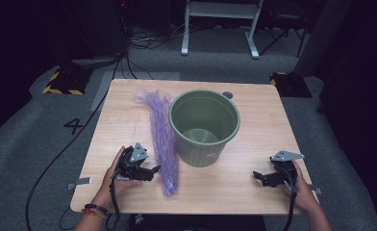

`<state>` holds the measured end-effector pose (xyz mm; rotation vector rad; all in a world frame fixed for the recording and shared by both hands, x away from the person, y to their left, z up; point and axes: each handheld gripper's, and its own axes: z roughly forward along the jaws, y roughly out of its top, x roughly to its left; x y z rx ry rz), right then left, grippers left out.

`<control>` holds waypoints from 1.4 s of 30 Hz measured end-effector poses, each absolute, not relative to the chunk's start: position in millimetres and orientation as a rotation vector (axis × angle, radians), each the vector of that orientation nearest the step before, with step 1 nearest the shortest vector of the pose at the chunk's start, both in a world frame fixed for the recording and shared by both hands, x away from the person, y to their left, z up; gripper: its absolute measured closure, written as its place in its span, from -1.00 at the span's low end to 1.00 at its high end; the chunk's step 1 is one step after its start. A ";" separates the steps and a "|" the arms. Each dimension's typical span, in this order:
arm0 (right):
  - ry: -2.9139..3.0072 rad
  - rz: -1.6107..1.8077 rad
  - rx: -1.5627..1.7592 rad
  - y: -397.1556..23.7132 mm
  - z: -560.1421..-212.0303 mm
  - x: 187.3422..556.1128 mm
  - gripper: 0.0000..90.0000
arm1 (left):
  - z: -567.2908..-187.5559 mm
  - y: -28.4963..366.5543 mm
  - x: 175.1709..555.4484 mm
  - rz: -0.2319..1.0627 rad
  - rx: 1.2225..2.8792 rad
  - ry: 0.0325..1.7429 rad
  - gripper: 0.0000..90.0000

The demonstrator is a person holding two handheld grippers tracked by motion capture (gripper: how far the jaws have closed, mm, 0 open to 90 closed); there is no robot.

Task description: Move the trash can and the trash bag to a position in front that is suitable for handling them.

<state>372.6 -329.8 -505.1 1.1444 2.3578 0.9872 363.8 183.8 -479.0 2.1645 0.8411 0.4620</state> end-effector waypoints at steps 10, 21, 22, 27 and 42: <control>2.358 0.987 1.144 -329.8 -505.0 372.6 -1.00 | -471.4 175.8 390.9 0.433 2.109 0.898 -0.58; 2.360 0.988 1.141 -329.9 -505.0 372.8 -1.00 | -441.7 182.8 398.1 0.393 1.966 0.902 -0.64; 2.360 0.988 1.141 -329.9 -505.0 372.8 -1.00 | -442.5 182.7 400.3 0.394 1.973 0.920 -0.64; 2.361 0.988 1.141 -329.9 -505.0 372.8 -1.00 | -448.9 176.5 410.8 0.395 2.009 0.934 -0.65; 2.361 0.988 1.141 -329.9 -505.0 372.9 -1.00 | -460.0 159.9 445.4 0.387 1.983 1.043 -0.63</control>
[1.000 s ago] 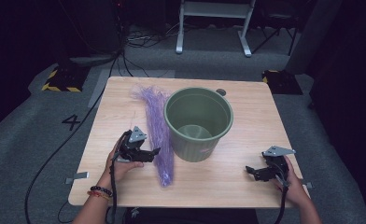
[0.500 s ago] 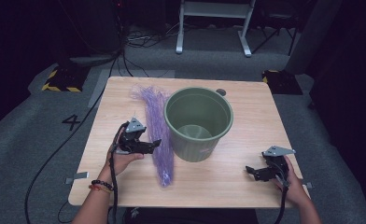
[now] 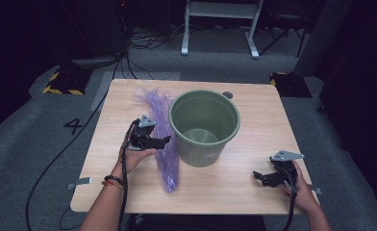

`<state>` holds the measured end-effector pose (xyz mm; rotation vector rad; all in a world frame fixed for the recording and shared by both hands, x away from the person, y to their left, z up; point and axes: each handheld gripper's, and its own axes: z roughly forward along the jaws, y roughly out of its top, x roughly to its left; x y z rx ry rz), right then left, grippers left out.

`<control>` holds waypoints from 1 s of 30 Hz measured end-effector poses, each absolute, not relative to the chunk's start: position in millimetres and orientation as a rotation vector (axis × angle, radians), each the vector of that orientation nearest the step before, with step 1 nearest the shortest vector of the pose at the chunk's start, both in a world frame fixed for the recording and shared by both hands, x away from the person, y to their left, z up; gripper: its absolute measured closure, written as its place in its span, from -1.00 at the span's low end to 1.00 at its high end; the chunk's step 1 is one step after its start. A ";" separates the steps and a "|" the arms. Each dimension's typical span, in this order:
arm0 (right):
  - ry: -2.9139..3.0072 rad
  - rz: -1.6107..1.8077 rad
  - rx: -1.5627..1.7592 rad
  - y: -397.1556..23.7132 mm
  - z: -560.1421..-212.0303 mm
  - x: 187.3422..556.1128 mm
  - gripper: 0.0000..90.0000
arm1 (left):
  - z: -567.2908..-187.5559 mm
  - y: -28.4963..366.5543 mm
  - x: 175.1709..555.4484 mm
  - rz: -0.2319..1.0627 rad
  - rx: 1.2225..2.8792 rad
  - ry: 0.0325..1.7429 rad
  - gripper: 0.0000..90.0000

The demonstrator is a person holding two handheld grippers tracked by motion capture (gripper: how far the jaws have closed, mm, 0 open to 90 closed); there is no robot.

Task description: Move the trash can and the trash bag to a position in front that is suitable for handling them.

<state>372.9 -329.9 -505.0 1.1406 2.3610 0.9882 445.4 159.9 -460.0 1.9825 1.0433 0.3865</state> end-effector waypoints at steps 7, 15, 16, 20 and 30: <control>2.361 0.988 1.141 -329.9 -505.0 372.9 -1.00 | -474.5 148.4 446.6 0.370 2.025 1.048 -0.64; 2.361 0.988 1.140 -329.9 -505.0 372.9 -1.00 | -490.1 132.8 436.9 0.441 2.182 1.016 -0.64; 2.362 0.988 1.140 -329.9 -505.0 372.9 -1.00 | -490.9 133.0 436.9 0.457 2.190 1.009 -0.64; 2.362 0.989 1.139 -330.0 -505.0 372.9 -1.00 | -494.9 134.1 437.6 0.420 2.203 1.035 -0.65; 2.338 0.989 1.045 -327.0 -503.7 366.1 -0.86 | -501.1 132.9 435.9 0.417 2.189 1.004 -0.67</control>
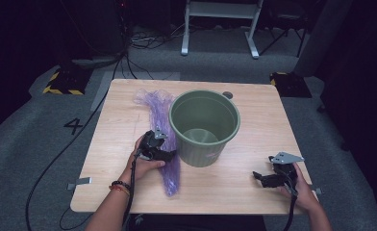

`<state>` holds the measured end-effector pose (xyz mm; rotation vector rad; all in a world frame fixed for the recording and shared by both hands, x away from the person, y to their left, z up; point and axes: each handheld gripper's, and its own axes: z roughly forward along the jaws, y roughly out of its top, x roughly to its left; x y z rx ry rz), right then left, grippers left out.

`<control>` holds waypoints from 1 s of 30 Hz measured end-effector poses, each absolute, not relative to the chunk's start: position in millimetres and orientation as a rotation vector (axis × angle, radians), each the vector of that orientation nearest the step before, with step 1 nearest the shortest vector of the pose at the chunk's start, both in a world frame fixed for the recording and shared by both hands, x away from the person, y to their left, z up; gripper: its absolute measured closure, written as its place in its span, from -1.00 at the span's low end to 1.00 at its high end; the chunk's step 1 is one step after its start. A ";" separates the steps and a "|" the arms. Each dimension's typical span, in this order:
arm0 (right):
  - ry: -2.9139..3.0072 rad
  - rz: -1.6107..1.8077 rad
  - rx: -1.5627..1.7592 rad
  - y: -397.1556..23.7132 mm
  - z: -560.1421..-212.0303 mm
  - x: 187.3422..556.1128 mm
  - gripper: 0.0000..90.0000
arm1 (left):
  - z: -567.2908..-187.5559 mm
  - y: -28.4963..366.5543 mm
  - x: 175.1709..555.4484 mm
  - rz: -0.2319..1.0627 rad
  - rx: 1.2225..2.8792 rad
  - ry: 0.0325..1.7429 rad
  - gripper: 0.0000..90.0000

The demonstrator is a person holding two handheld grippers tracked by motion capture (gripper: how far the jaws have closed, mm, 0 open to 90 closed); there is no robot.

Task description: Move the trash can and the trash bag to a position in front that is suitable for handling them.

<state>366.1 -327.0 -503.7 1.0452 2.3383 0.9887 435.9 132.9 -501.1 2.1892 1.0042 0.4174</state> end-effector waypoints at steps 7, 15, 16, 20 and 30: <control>2.296 0.978 1.027 -323.1 -501.6 365.6 -0.55 | -502.8 129.7 435.3 0.412 2.183 0.968 -0.68; 2.294 1.101 0.889 -277.9 -489.2 374.3 -0.59 | -502.7 116.3 440.5 0.393 2.196 0.930 -0.67; 2.294 1.101 0.889 -277.9 -489.2 374.3 -0.59 | -502.7 116.3 440.5 0.393 2.196 0.930 -0.68; 2.291 1.129 0.832 -247.2 -485.6 381.6 -0.58 | -502.7 105.8 446.3 0.391 2.196 0.923 -0.68; 2.247 1.140 0.871 -232.4 -487.3 402.4 -0.59 | -502.6 93.1 461.6 0.394 2.191 0.943 -0.68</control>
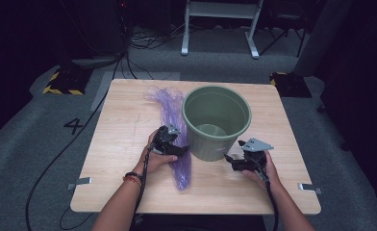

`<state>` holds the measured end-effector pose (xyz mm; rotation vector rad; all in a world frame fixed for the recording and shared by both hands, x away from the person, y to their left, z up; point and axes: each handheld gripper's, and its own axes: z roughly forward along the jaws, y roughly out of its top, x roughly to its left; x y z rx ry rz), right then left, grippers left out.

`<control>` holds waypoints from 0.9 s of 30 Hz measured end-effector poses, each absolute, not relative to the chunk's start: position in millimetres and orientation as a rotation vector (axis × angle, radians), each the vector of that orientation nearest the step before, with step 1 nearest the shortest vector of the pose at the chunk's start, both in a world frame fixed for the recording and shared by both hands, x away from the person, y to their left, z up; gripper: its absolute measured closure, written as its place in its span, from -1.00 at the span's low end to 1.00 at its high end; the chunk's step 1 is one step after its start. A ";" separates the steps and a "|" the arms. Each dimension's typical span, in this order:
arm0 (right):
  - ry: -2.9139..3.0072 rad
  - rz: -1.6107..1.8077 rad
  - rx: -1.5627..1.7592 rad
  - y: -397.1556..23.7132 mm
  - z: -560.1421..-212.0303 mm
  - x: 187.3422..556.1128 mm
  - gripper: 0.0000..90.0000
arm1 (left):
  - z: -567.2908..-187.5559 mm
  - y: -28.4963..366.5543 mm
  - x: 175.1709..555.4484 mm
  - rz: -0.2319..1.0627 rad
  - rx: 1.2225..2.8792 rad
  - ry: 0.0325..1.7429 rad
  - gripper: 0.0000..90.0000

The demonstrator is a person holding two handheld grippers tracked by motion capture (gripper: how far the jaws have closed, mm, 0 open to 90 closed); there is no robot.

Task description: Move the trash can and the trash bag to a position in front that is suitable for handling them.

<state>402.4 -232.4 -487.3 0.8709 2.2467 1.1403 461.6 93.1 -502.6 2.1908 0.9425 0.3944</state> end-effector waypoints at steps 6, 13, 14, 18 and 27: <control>2.251 1.131 0.873 -229.5 -487.7 408.8 -0.58 | -502.6 91.3 467.2 0.402 2.185 0.955 -0.68; 2.245 1.144 0.894 -228.7 -487.4 414.0 -0.57 | -502.4 90.9 471.6 0.405 2.185 0.963 -0.68; 2.247 1.146 0.896 -228.1 -487.6 415.6 -0.57 | -502.5 90.9 472.8 0.402 2.185 0.964 -0.68; 2.246 1.140 0.898 -224.8 -488.4 419.2 -0.57 | -502.4 91.0 475.0 0.406 2.181 0.975 -0.68; 2.261 1.130 0.894 -217.8 -490.5 421.4 -0.55 | -502.8 91.3 476.8 0.398 2.174 0.980 -0.68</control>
